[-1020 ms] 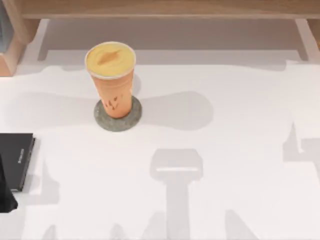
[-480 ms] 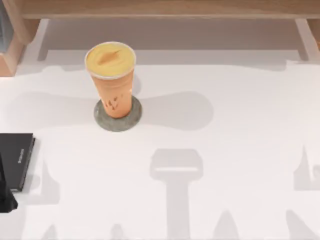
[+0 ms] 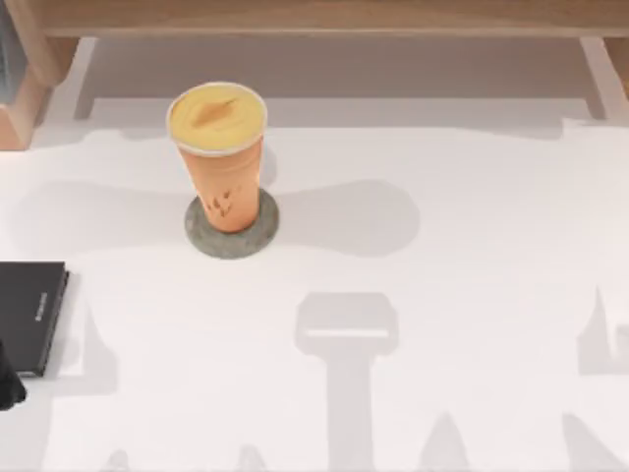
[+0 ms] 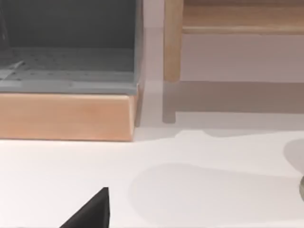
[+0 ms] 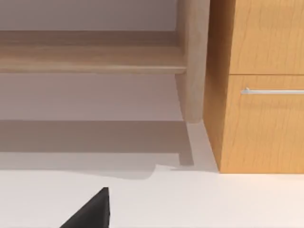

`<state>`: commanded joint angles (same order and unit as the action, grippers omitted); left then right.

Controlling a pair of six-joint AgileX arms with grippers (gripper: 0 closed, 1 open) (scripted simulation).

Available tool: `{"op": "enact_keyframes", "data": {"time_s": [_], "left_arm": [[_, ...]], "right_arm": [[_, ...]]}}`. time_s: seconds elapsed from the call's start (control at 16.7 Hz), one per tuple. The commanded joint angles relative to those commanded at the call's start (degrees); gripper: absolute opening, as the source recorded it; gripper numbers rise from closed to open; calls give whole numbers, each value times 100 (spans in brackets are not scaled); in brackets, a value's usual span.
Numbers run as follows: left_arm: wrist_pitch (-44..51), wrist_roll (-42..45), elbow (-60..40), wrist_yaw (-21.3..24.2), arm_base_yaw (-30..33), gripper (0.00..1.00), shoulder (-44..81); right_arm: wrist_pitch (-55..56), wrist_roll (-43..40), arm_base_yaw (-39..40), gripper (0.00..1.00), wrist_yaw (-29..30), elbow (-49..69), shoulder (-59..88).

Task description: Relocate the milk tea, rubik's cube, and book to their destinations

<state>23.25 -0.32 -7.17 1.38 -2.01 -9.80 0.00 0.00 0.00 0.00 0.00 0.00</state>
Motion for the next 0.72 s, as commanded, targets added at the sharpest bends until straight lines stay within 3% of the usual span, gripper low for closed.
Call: {"op": "enact_keyframes", "data": {"time_s": [0.3,0.72], "left_arm": [[-917,9,-1265,320,-285,100,1797],[-2895,19,-3747,961,-839,100,6146]], "right_arm": [[0,0,0,100,0,0,0],[0,0,0,100,0,0,0]]}}
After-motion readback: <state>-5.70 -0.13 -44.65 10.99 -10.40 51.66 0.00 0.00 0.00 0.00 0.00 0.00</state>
